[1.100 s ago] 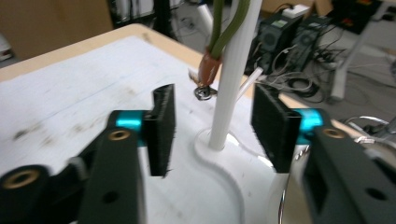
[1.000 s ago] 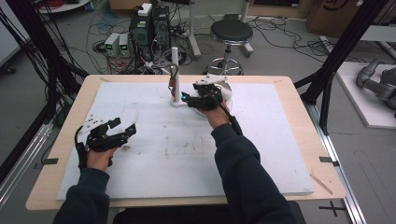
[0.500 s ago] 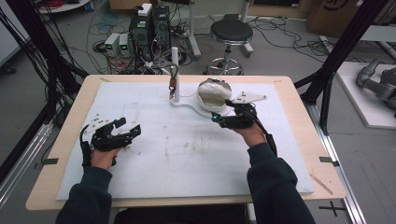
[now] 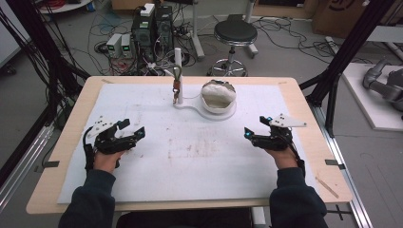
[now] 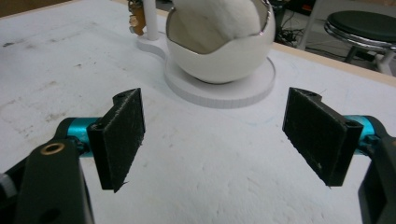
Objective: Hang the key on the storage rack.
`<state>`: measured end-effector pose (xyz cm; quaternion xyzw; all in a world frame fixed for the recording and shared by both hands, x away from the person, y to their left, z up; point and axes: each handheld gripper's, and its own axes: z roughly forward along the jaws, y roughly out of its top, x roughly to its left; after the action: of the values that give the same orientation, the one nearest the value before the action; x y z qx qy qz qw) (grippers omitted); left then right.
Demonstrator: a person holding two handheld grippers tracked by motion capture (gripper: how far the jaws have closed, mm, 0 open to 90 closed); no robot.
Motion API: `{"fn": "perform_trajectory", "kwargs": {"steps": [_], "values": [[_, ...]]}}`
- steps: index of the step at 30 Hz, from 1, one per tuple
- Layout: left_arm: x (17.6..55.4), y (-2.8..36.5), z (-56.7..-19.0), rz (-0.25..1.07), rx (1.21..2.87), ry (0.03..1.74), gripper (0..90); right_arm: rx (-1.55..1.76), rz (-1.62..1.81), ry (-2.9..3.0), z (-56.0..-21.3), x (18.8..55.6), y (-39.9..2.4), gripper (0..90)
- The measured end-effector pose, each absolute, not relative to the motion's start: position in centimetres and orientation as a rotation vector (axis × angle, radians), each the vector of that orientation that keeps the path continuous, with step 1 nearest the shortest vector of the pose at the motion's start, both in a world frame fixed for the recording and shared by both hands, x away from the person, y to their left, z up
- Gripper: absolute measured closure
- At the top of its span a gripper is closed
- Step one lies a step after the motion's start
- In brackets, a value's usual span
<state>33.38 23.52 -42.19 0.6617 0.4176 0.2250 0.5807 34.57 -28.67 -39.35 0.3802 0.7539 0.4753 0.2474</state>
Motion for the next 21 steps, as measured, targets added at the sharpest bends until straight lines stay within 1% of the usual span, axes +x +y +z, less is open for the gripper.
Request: {"fn": "perform_trajectory", "kwargs": {"steps": [9,21], "values": [[33.1,23.1,-41.8,0.534,1.557,0.948,20.8,1.087,1.268,2.026,-40.3,33.3,-30.4,21.2],[32.8,22.7,-41.8,0.519,1.568,0.939,20.8,1.082,1.210,2.033,-40.5,33.0,-30.7,21.2]]}}
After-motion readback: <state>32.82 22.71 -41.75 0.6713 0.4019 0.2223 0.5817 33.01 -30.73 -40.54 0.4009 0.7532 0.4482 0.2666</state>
